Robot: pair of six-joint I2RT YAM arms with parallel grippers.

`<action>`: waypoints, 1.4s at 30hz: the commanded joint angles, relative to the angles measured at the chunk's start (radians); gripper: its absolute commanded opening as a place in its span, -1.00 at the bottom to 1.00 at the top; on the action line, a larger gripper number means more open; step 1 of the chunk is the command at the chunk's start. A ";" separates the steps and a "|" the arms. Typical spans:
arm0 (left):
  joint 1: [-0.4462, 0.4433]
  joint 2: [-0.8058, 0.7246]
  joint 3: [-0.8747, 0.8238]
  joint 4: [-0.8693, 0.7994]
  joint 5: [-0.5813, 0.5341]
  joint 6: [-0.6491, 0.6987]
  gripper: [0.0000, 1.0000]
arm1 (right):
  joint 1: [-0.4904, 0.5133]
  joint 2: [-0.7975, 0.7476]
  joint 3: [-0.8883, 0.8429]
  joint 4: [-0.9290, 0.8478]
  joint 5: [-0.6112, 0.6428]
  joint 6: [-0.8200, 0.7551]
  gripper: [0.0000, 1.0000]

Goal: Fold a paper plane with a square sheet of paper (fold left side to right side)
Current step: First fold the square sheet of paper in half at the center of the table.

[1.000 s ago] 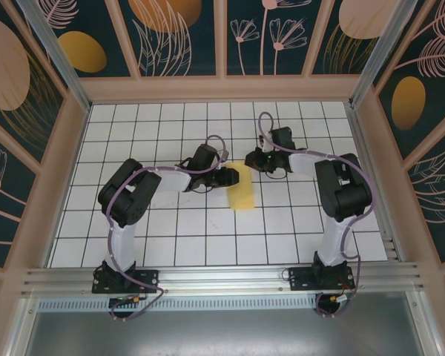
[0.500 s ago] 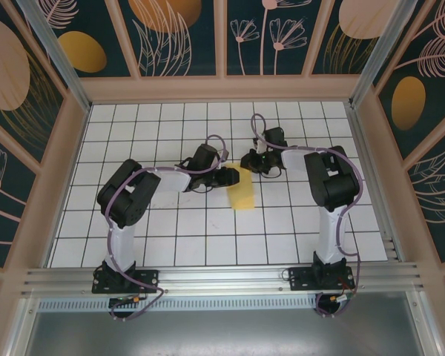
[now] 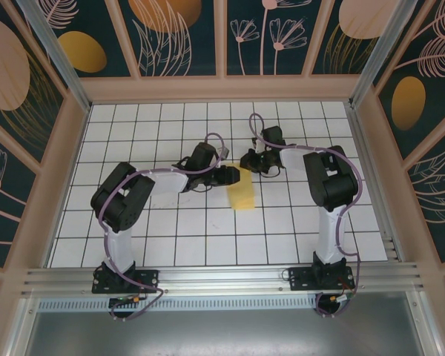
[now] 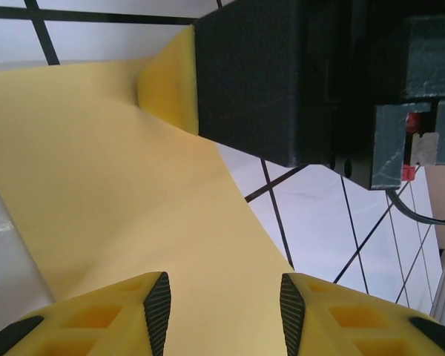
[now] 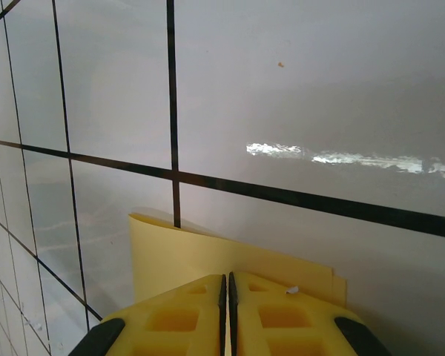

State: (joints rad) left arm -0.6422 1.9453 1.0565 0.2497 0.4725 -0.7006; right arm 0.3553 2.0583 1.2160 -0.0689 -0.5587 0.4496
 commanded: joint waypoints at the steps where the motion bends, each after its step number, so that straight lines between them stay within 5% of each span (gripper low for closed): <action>1: -0.015 0.038 0.008 -0.002 0.028 0.022 -0.08 | 0.020 0.062 0.005 -0.082 0.063 -0.022 -0.71; 42: -0.100 -0.057 -0.154 -0.102 0.001 0.109 -0.08 | 0.025 0.067 0.011 -0.108 0.091 -0.011 -0.71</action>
State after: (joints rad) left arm -0.7204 1.8999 0.9279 0.2493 0.4603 -0.6094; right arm 0.3668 2.0624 1.2373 -0.1028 -0.5274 0.4500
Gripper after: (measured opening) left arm 0.461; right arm 0.146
